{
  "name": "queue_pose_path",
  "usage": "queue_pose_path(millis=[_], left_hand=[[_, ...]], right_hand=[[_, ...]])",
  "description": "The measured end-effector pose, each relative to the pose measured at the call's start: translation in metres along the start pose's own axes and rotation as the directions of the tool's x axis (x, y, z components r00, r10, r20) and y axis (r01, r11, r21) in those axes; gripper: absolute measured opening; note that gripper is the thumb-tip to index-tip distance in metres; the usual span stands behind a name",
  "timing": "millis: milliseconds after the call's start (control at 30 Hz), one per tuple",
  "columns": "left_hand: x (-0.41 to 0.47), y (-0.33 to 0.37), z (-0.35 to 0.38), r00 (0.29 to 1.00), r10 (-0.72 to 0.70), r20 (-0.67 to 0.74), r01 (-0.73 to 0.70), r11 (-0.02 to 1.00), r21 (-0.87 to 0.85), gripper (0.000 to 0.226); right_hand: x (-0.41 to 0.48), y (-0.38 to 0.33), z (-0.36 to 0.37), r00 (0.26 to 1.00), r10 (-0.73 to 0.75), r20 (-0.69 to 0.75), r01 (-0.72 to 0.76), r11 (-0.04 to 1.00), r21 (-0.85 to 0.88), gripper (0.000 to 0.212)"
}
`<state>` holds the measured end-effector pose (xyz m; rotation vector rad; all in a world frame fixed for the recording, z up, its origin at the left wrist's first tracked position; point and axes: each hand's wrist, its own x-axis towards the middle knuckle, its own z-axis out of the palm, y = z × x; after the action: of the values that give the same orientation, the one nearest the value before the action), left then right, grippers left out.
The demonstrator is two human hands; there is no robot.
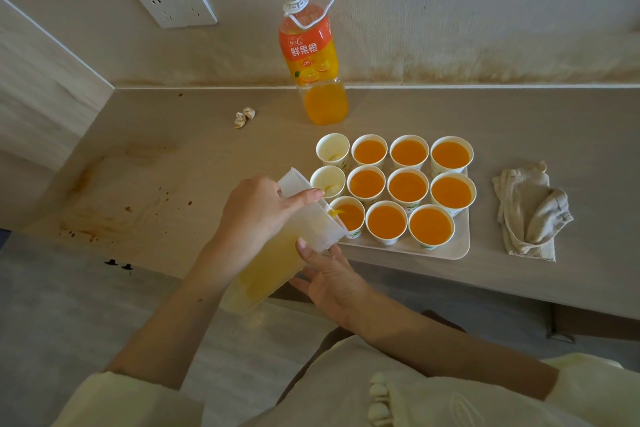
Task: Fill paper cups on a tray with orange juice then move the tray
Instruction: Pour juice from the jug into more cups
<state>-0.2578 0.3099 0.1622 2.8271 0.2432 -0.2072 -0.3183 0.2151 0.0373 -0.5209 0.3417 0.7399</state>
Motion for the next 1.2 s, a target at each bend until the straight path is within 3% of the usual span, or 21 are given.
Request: queue_pose_path(millis=[133, 267, 400, 767, 1200], left_hand=[[0.0011, -0.0014, 0.0010, 1.000, 0.004, -0.004, -0.004, 1.000, -0.002, 0.068], [0.0028, -0.0030, 0.0024, 1.000, 0.020, 0.000, -0.020, 1.000, -0.016, 0.068], [0.0040, -0.0038, 0.0032, 1.000, 0.017, 0.009, -0.017, 1.000, -0.020, 0.069], [0.0034, -0.0020, 0.0026, 1.000, -0.001, 0.007, 0.001, 1.000, -0.001, 0.067], [0.0032, -0.0024, 0.0017, 1.000, 0.006, 0.016, -0.006, 1.000, 0.014, 0.065]], right_hand=[[-0.0006, -0.0011, 0.0008, 1.000, 0.003, -0.006, -0.004, 1.000, -0.014, 0.085], [0.0002, 0.0000, 0.0012, 1.000, 0.005, 0.003, -0.005, 1.000, -0.006, 0.112], [0.0011, 0.0003, 0.0008, 1.000, 0.010, 0.013, -0.009, 1.000, -0.003, 0.120], [-0.0002, -0.0001, 0.0017, 1.000, 0.013, -0.017, -0.013, 1.000, 0.012, 0.086], [0.0008, 0.0016, 0.0016, 1.000, -0.002, -0.005, 0.002, 1.000, -0.015, 0.079]])
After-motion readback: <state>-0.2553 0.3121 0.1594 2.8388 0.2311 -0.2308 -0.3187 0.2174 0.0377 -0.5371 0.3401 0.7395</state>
